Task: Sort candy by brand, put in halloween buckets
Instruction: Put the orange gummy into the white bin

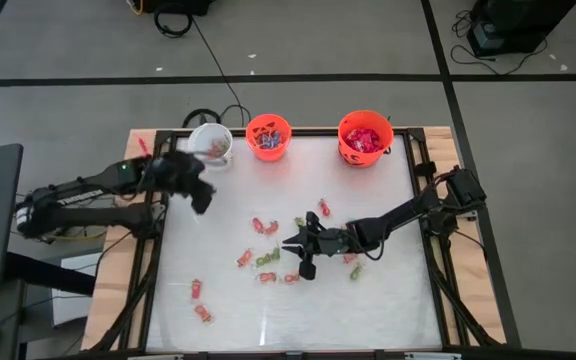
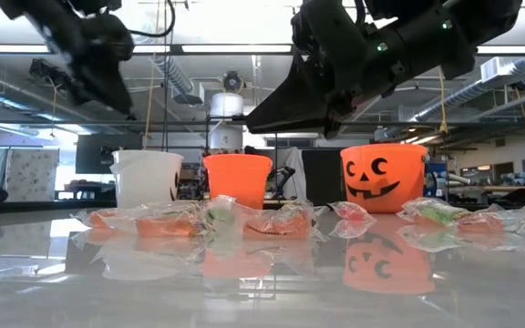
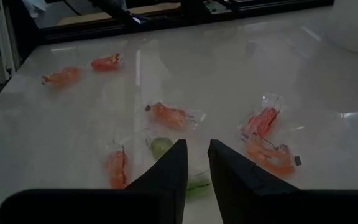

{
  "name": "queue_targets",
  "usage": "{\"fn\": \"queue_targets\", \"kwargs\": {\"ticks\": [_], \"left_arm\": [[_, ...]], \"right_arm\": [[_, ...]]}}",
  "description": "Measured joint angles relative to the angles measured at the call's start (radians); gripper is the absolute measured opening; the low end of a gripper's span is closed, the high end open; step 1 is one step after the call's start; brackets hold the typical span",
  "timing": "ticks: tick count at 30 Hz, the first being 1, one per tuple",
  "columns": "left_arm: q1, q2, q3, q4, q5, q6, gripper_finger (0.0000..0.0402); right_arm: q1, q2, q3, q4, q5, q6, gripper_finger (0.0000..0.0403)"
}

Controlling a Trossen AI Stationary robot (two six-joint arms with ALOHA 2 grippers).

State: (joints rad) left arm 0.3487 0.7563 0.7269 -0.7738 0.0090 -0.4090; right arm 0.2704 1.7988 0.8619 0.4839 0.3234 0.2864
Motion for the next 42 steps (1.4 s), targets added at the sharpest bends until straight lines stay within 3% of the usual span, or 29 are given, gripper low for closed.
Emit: {"fn": "queue_targets", "kwargs": {"ticks": [6,14,20,28,38,42], "left_arm": [[-0.305,0.053,0.000,-0.144,-0.011,-0.263,0.0106],[-0.671,0.187,0.000,-0.145,-0.079,-0.643,0.0105],[-0.887,0.326,0.000,-0.117,-0.073,-0.909,0.0105],[-1.019,0.461,0.000,-0.014,-0.067,-1.091,0.0115],[-1.098,0.565,0.000,0.024,0.031,-1.200,0.0208],[-1.104,0.591,0.000,0.027,0.035,-1.201,0.0227]], "right_arm": [[-0.019,0.000,0.000,-0.002,-0.038,-0.034,0.0080],[-0.034,0.000,0.000,-0.035,-0.043,-0.062,0.0080],[-0.036,0.000,0.000,-0.040,-0.064,-0.062,0.0080],[-0.036,0.000,0.000,-0.053,-0.064,-0.062,0.0080],[-0.036,0.000,0.000,-0.067,-0.064,-0.062,0.0080],[-0.036,0.000,0.000,-0.068,-0.064,-0.062,0.0080]]}}
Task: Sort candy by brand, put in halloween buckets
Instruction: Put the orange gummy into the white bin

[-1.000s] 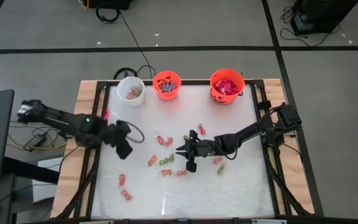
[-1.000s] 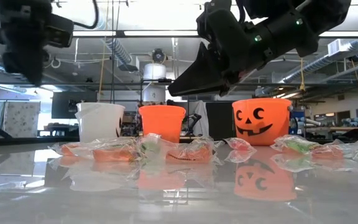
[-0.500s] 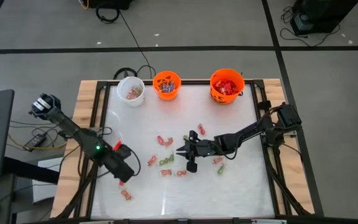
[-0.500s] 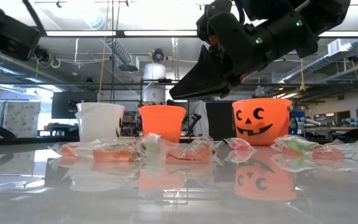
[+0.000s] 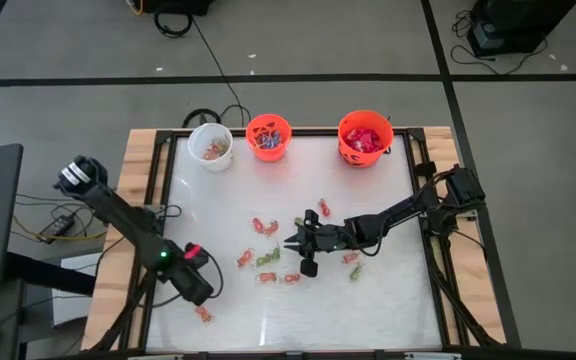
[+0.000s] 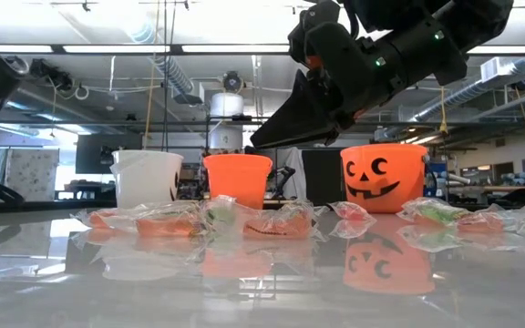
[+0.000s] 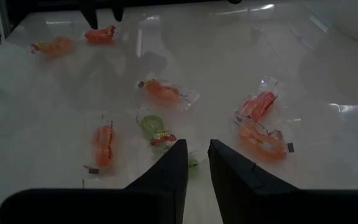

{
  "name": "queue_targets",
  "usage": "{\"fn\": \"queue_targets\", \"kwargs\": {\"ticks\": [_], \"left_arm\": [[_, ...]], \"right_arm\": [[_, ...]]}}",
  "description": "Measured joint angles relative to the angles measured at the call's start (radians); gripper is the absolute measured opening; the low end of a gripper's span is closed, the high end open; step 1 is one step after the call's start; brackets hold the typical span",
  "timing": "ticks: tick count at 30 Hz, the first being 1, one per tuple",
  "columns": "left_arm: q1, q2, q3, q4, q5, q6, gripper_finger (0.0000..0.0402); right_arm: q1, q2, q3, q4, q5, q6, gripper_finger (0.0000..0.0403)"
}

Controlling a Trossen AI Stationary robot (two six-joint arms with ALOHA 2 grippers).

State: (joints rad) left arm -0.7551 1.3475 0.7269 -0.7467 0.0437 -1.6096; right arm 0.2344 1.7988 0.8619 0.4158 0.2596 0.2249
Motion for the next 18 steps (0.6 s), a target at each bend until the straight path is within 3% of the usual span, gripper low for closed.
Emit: {"fn": "queue_targets", "kwargs": {"ticks": [4,10,18], "left_arm": [[0.000,0.031,0.000,0.001,0.001,0.000,0.0223],[0.000,0.082,0.000,0.002,0.007,0.000,0.0185],[0.015,0.056,0.000,0.001,0.003,0.018,0.0066]], "right_arm": [[0.001,0.000,0.000,-0.001,0.000,0.000,0.0080],[0.001,0.000,0.000,-0.009,-0.001,0.000,0.0080],[0.001,0.000,0.000,-0.015,-0.024,0.007,0.0080]]}}
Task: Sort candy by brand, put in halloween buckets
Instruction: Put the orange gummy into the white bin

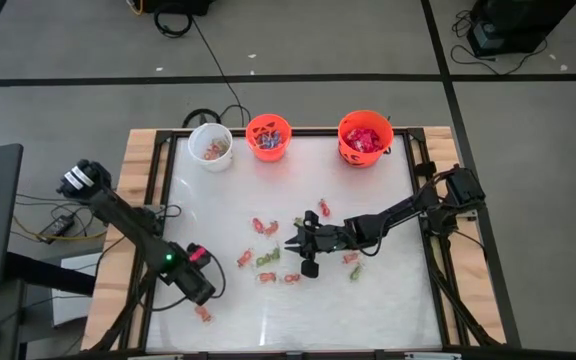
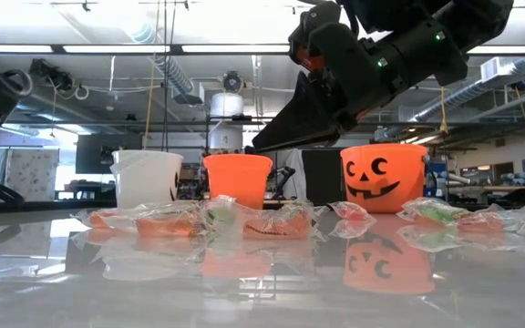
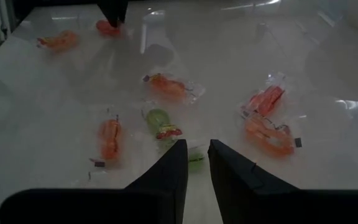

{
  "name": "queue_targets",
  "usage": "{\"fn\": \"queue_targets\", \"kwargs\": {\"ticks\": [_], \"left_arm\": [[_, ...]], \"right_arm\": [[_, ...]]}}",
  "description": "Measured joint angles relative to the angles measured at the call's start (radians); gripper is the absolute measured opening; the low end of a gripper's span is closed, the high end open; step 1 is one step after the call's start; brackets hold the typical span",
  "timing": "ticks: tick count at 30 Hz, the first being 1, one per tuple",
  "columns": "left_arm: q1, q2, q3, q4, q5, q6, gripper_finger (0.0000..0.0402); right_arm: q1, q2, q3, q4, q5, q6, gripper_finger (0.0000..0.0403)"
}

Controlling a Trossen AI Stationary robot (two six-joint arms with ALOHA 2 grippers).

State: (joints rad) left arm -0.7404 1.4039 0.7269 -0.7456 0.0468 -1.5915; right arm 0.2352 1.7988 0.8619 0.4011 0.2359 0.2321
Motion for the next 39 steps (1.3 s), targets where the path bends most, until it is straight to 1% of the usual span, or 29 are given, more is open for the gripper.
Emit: {"fn": "queue_targets", "kwargs": {"ticks": [3,5,11,16,21,27,33,36,39], "left_arm": [[0.018,-0.019,0.000,-0.002,-0.013,0.043,0.0018],[0.041,-0.035,0.000,-0.010,-0.027,0.075,0.0007],[0.152,-0.119,0.000,-0.039,-0.093,0.239,0.0021],[0.286,-0.234,0.000,-0.096,-0.207,0.373,0.0014],[0.407,-0.371,0.000,-0.086,-0.318,0.515,0.0010],[0.531,-0.494,0.000,-0.087,-0.419,0.622,0.0010],[0.623,-0.523,0.000,-0.054,-0.531,0.719,0.0010],[0.666,-0.521,0.000,0.001,-0.547,0.799,0.0010],[0.705,-0.521,0.000,0.089,-0.547,0.901,0.0010]], "right_arm": [[0.000,0.000,0.000,0.000,-0.002,0.000,0.0080],[0.000,0.000,0.000,0.000,-0.002,0.000,0.0080],[0.000,0.000,0.000,-0.002,-0.002,0.000,0.0080],[0.000,0.000,0.000,-0.008,-0.002,0.000,0.0080],[0.000,0.000,0.000,-0.008,-0.003,-0.001,0.0080],[0.000,0.000,0.000,-0.011,-0.003,0.000,0.0080],[0.000,0.000,0.000,-0.012,-0.003,0.000,0.0080],[0.000,0.000,0.000,-0.012,-0.003,0.000,0.0080],[0.000,0.000,0.000,-0.012,-0.003,0.000,0.0080]]}}
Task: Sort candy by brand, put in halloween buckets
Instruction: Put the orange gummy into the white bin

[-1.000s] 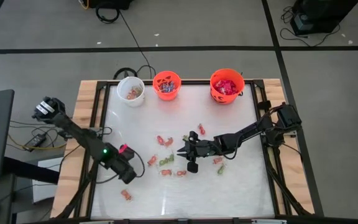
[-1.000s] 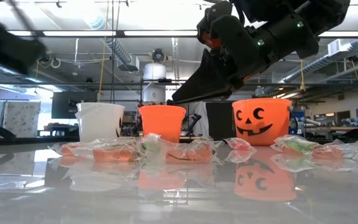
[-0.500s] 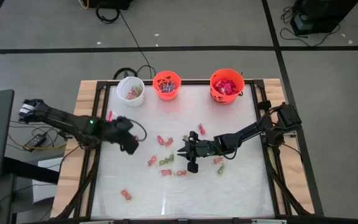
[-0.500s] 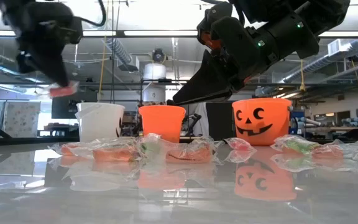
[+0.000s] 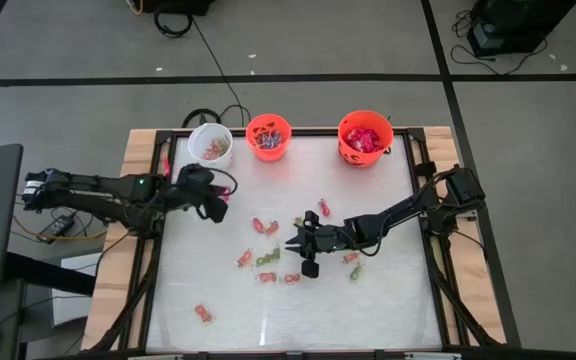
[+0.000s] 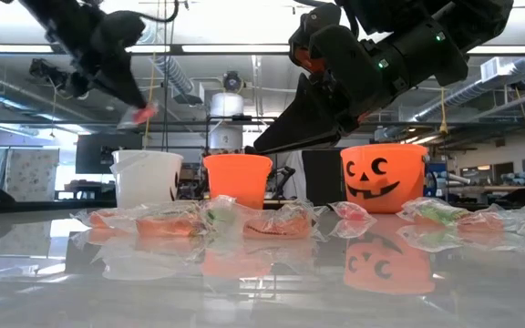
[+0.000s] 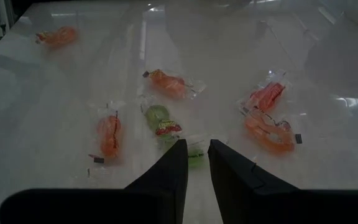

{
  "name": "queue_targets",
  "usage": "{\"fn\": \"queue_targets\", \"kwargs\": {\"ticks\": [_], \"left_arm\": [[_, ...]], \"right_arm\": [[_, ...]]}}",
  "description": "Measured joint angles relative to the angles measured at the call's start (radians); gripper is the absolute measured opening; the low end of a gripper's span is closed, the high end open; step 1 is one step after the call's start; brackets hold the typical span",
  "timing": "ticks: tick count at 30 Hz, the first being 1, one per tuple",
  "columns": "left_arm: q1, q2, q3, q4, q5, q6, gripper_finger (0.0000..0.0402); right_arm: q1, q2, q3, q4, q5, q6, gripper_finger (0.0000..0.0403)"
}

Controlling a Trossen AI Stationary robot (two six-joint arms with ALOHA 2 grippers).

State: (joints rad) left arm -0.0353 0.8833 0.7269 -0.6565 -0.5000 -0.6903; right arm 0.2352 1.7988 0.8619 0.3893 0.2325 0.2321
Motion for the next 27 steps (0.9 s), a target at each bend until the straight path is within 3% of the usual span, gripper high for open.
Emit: {"fn": "queue_targets", "kwargs": {"ticks": [8,17,27], "left_arm": [[0.193,-0.001,0.000,0.177,0.009,0.226,0.0010],[0.522,0.011,0.000,0.374,0.154,0.395,0.0010],[0.746,0.158,0.000,0.344,0.156,0.424,0.0011]], "right_arm": [[0.000,0.000,0.000,-0.001,-0.001,0.000,0.0080],[0.000,0.000,0.000,-0.001,-0.019,0.000,0.0080],[0.000,0.000,0.000,-0.005,-0.020,-0.008,0.0080]]}}
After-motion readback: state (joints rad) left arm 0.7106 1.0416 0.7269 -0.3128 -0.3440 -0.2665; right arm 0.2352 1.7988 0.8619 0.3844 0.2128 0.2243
